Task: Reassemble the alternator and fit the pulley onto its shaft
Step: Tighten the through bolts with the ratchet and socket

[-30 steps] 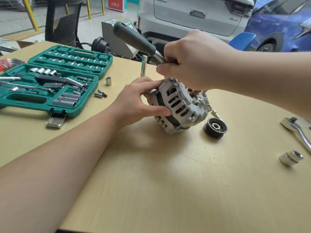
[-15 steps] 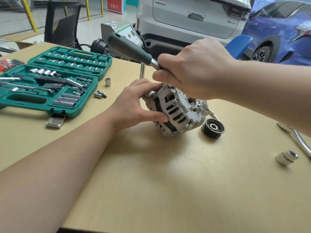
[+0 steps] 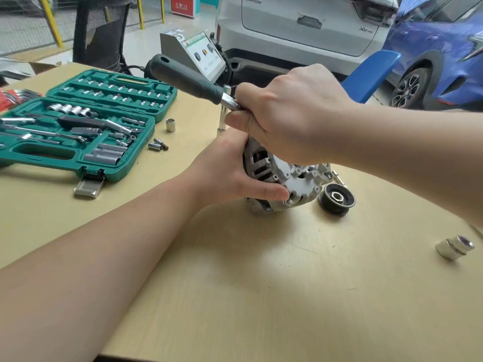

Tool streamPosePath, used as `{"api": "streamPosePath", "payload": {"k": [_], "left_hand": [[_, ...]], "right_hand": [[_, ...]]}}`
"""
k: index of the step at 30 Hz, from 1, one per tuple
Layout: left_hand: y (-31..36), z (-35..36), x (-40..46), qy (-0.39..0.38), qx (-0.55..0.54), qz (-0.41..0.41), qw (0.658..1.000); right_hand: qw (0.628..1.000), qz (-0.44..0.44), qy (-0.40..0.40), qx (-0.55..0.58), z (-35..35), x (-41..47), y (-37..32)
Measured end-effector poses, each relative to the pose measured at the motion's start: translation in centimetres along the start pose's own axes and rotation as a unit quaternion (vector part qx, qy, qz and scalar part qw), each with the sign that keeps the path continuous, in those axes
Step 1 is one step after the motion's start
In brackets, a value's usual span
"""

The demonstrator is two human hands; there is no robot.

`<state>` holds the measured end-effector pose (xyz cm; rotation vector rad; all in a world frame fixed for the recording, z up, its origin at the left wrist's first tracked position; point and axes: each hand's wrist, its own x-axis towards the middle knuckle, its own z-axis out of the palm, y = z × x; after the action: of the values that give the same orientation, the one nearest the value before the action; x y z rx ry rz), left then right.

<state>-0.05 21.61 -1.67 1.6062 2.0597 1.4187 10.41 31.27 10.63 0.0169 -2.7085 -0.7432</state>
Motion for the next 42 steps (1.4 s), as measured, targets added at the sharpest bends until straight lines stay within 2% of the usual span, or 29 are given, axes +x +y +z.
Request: {"api": "streamPosePath", "payload": {"k": [9,17,20,24,28,31,34,36,38,40,42], "left_hand": [[0.5,0.0,0.3,-0.001,-0.016,-0.010,1.000],[0.8,0.1,0.1,0.009,-0.033,-0.021,0.999],[0.6,0.1,0.0,0.010,-0.028,-0.027,0.999],[0.3,0.2,-0.3,0.010,-0.024,-0.022,0.999],[0.1,0.4,-0.3,0.011,-0.010,-0.017,1.000],[0.2,0.2,-0.5,0.011,-0.012,-0.010,1.000],[0.5,0.1,-0.6,0.014,-0.056,-0.010,0.998],[0.9,0.3,-0.6,0.029,-0.122,-0.023,0.992],[1.3,0.8,-0.6,0.059,-0.160,-0.047,0.984],[1.8,1.1,-0.7,0.085,-0.182,-0.066,0.977],[1.9,1.4,-0.8,0.100,-0.212,-0.079,0.969]], "right_hand": [[0.980,0.144,-0.051,0.127,0.4,0.5,0.8],[0.949,0.214,-0.104,0.208,0.1,1.2,1.1],[0.964,0.178,-0.094,0.174,-0.2,1.1,0.8],[0.994,0.069,-0.060,0.067,-0.8,0.7,0.6],[0.998,-0.036,-0.042,-0.033,-1.8,0.4,0.8],[1.000,-0.019,-0.014,-0.014,-2.8,0.2,1.9],[0.992,0.056,0.043,0.102,-2.8,-1.5,3.7],[0.964,0.127,0.077,0.221,-1.6,-3.7,4.6],[0.907,0.224,0.111,0.339,0.5,-6.2,4.9],[0.821,0.314,0.163,0.449,2.8,-8.6,4.7],[0.718,0.383,0.207,0.543,4.7,-10.8,4.0]]}}
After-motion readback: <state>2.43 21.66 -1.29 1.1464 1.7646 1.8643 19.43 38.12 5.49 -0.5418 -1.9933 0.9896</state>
